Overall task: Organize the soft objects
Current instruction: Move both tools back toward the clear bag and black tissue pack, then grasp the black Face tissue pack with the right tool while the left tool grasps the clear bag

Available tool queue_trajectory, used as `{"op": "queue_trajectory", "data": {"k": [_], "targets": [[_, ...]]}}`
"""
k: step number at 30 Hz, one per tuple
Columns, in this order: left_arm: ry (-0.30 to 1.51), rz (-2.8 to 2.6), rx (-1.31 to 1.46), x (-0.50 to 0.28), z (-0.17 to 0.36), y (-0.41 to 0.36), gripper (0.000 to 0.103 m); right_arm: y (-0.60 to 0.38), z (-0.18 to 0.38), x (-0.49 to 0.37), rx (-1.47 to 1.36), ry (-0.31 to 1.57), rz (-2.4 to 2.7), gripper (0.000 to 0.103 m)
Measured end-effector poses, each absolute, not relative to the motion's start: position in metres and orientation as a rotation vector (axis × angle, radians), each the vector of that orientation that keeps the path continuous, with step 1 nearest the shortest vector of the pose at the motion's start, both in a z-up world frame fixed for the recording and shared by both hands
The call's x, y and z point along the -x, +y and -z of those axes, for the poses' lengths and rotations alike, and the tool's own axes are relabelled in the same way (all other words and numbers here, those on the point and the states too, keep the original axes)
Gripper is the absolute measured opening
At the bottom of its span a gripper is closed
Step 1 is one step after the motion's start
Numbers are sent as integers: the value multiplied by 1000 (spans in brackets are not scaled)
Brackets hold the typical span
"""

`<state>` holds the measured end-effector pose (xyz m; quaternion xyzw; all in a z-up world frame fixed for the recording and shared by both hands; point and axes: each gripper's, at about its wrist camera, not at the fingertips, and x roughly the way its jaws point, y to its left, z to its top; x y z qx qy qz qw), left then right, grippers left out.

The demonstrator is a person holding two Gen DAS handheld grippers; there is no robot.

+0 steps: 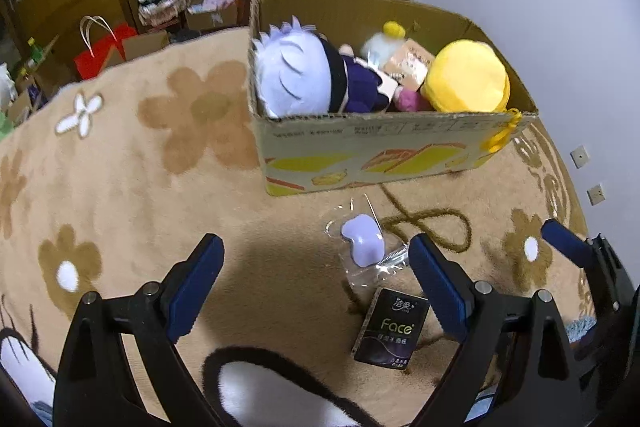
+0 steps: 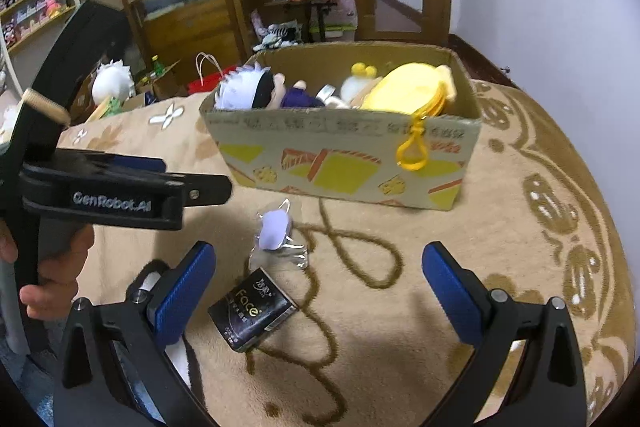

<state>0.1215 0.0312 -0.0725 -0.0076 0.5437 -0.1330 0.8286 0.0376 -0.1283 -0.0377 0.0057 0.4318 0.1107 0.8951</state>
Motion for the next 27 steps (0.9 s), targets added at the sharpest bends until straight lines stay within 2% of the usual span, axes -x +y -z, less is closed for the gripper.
{"op": "queue_trajectory", "data": {"k": [14,27], "targets": [[1339,315,8,-155,131,8,92,-99,79,-46,68,1012,-322,103],[1404,354,-51,-167,157,-16,92,-69,109,-49,113,1116,-405,103]]}}
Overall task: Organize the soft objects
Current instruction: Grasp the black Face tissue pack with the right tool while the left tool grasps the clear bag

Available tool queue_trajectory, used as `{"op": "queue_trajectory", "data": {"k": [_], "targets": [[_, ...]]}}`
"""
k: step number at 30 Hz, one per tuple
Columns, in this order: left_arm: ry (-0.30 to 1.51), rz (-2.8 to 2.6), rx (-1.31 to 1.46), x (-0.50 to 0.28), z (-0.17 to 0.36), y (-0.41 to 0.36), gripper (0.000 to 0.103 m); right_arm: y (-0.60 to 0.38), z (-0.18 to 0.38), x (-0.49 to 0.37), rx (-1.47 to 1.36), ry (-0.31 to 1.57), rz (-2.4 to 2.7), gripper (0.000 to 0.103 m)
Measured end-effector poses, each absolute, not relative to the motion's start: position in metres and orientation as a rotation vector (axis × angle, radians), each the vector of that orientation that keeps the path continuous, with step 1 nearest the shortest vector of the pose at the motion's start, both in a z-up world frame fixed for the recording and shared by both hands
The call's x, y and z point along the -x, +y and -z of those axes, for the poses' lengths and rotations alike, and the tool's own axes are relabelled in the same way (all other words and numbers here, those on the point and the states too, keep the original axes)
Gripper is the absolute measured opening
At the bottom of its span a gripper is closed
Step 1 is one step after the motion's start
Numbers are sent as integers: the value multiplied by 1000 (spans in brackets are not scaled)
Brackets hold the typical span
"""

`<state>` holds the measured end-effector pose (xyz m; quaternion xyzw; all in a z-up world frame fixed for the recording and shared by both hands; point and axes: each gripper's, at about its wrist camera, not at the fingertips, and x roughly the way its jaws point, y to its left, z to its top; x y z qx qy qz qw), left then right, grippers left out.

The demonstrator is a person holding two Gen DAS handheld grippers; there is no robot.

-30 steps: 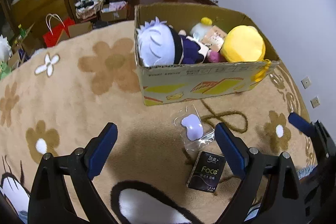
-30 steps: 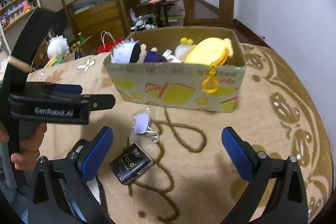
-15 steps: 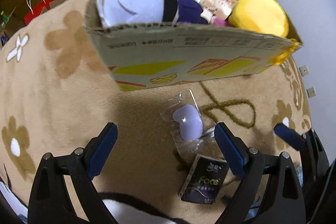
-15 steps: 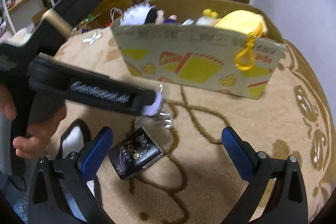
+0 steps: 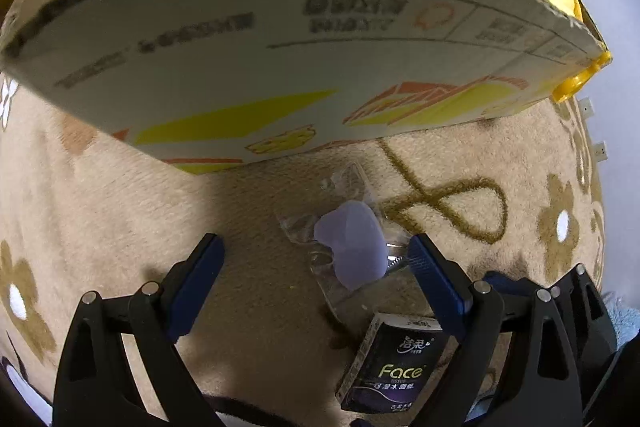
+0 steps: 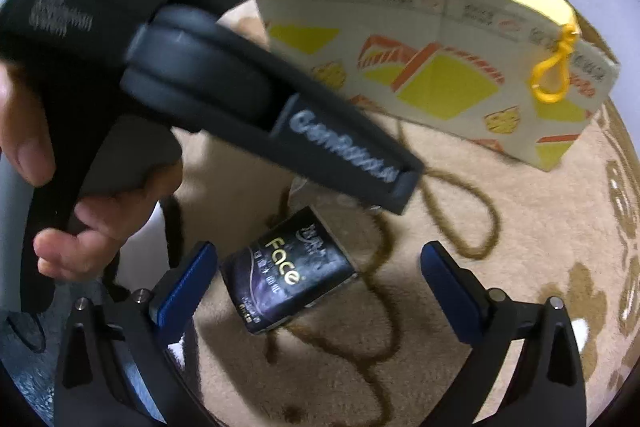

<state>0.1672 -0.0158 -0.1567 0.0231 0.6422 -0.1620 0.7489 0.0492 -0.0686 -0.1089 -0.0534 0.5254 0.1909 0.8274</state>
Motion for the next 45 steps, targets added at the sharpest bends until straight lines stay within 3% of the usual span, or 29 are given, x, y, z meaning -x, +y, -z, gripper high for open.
{"op": "queue_trajectory", "data": {"k": [7,12,18,23,27,28,30,34,45], "targets": [[1411,347,-54,-171,163,-15,92,-41,127,-49,182,1174,-424,101],[1405,337,-71,-168,165,-23,92,-33,133,-50,207,1185,-375,81],[1402,336,-101,-161,164,-35,89,-33,131,-49,161,1187,-379,80],[1414,334,-96,-157,159,-29,76,-46,128,-51,150,1185,-369,79],[1409,323,-81,-155,155,-21,57,-71,131,-57,144,1182,-342,79],[1406,332,-70,-154,154,-21,47,-75,129,-58,138,1184,-335,79],[1403,359,-53,-152,150,-21,37,-85,125,-62,125,1180,-318,79],[1370,354,-84,-147,146,-22,25,-96,120,-64,101,1165,-275,79],[1267,374,-70,-130,117,-18,13,-124,88,-58,69,1087,-198,79]]}}
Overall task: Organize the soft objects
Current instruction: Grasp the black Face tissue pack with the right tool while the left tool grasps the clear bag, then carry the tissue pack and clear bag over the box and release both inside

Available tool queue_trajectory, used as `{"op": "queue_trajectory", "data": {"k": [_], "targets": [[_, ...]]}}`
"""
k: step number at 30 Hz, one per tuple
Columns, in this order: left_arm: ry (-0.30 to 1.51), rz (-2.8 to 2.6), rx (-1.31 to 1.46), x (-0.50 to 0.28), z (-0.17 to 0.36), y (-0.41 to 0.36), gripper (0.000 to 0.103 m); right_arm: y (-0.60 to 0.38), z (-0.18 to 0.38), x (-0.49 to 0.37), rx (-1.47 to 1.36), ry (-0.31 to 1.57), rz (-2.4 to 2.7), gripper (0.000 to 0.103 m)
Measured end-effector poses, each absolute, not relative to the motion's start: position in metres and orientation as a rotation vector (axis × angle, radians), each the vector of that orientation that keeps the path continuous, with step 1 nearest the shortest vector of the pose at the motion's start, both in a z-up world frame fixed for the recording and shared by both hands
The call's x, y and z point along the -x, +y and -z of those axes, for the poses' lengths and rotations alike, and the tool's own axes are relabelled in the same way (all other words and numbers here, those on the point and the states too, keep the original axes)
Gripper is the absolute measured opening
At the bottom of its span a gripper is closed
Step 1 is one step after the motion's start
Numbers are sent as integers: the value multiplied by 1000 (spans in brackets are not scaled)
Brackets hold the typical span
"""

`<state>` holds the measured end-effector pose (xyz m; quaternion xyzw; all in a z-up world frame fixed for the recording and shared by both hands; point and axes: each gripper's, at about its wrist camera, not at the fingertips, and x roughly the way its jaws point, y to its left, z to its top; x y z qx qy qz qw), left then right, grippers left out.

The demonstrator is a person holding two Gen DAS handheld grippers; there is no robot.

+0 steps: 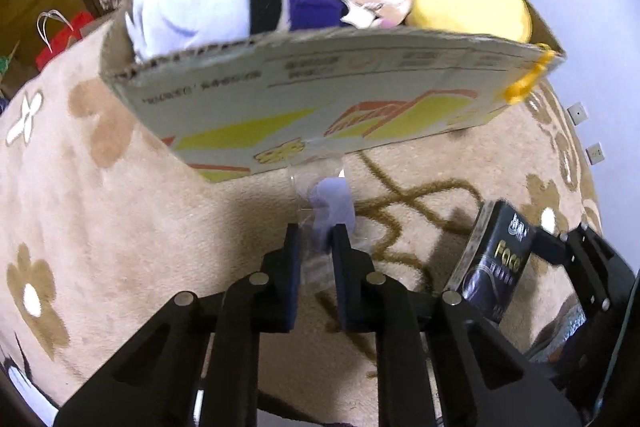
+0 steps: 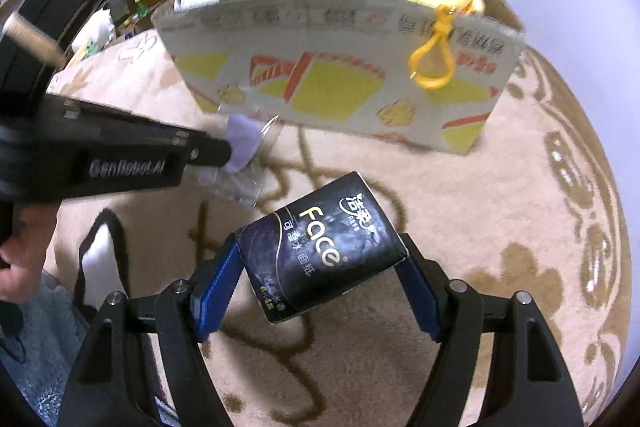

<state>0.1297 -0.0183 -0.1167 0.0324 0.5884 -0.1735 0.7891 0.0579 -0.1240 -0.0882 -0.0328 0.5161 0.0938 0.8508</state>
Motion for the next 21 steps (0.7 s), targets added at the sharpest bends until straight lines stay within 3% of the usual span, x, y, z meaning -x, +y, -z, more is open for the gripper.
{"op": "queue_trajectory", "data": {"k": [4,21], "targets": [[1207,367,-103,-115,102,-17,8,-133,72,-50,71,1030,-174,79],[939,332,-100,-82,40,7,8,-142,23,-50,23,790,-94,79]]}}
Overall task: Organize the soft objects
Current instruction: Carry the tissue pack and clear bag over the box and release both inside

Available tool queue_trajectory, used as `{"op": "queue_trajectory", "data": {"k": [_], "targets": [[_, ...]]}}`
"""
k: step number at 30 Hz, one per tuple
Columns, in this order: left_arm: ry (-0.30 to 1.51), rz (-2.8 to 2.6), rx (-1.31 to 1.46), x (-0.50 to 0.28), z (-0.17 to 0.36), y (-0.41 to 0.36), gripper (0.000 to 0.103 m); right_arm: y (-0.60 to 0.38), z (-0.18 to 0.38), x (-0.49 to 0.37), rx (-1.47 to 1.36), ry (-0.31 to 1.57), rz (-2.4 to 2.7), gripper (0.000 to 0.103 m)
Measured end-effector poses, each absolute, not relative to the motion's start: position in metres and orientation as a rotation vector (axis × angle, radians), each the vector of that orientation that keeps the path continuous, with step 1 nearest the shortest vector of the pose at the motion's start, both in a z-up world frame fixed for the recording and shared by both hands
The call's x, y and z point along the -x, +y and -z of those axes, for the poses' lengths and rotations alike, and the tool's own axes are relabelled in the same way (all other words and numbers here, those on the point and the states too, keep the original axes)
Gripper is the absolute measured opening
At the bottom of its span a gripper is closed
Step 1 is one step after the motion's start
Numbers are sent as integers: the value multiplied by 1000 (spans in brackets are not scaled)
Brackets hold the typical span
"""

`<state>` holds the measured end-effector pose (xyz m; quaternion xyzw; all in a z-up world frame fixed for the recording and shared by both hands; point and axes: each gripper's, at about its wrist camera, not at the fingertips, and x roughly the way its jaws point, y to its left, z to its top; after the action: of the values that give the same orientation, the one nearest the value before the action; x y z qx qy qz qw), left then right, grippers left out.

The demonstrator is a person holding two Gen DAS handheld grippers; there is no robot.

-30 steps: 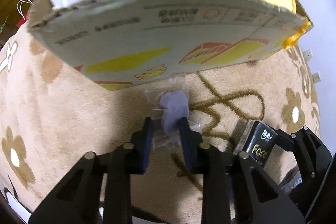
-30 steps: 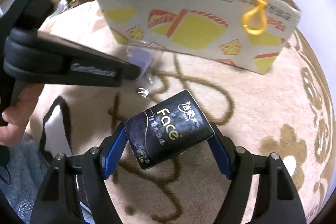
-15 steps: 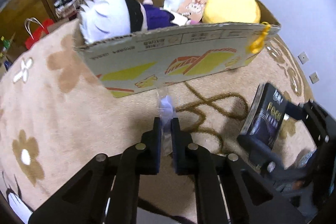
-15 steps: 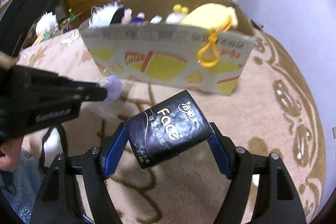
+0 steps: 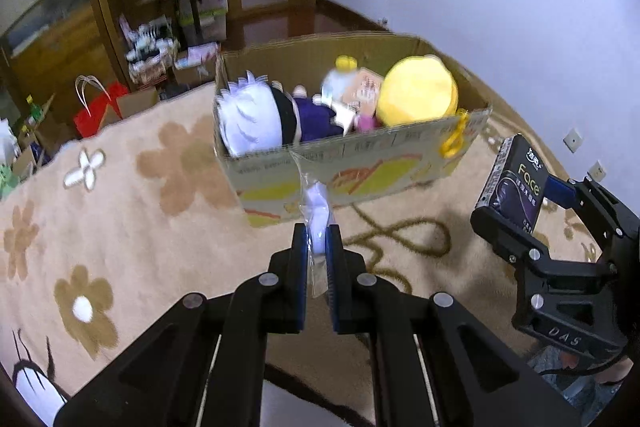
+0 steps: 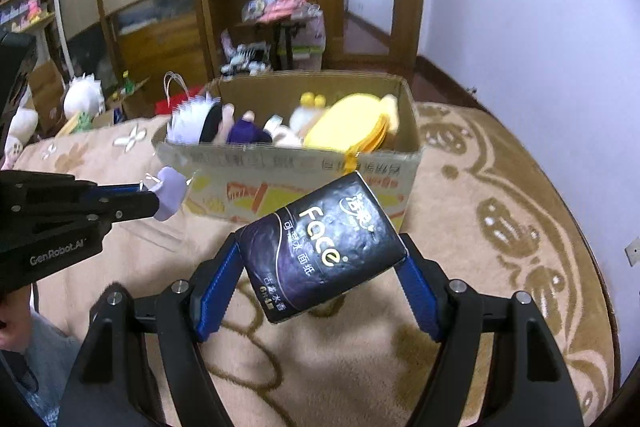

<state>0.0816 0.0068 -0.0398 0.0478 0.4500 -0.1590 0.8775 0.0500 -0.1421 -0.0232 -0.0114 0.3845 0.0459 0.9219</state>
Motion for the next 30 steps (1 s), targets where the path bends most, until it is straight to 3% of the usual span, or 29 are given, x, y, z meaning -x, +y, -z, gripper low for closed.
{"op": "queue_trajectory", "data": {"k": [10,30], "targets": [[681,300,-108,-67,-7,11,7,-151,-8,-50,8,613,-50,79],[594,295,-124,-112,-4,-11,8,-159,-13,-105,39,543,-40,79]]}}
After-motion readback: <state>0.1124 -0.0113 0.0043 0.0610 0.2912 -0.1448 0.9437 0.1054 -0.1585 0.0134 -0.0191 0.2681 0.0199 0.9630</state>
